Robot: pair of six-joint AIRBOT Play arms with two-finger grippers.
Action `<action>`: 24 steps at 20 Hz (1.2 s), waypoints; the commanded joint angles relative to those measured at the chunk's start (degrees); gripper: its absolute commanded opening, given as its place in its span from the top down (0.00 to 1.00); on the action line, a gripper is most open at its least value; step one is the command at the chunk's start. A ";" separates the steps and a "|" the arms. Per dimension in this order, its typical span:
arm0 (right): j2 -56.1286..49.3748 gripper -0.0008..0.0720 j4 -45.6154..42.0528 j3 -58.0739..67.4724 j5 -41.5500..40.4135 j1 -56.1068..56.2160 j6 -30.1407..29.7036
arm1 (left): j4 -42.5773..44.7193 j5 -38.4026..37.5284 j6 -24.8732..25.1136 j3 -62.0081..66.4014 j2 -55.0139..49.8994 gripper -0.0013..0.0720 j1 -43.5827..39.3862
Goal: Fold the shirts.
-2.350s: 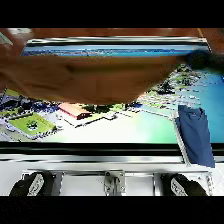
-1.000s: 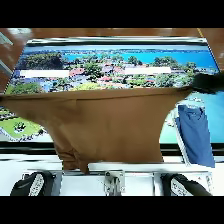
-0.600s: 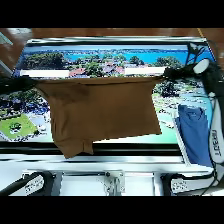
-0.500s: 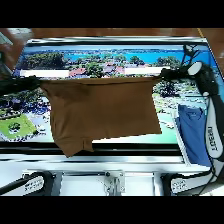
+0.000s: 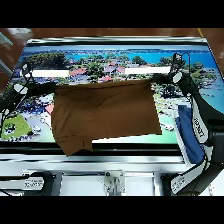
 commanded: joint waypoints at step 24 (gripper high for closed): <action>22.69 0.28 2.82 -17.97 49.75 -20.50 -7.69 | 4.24 -47.17 0.00 -36.87 29.75 0.16 27.19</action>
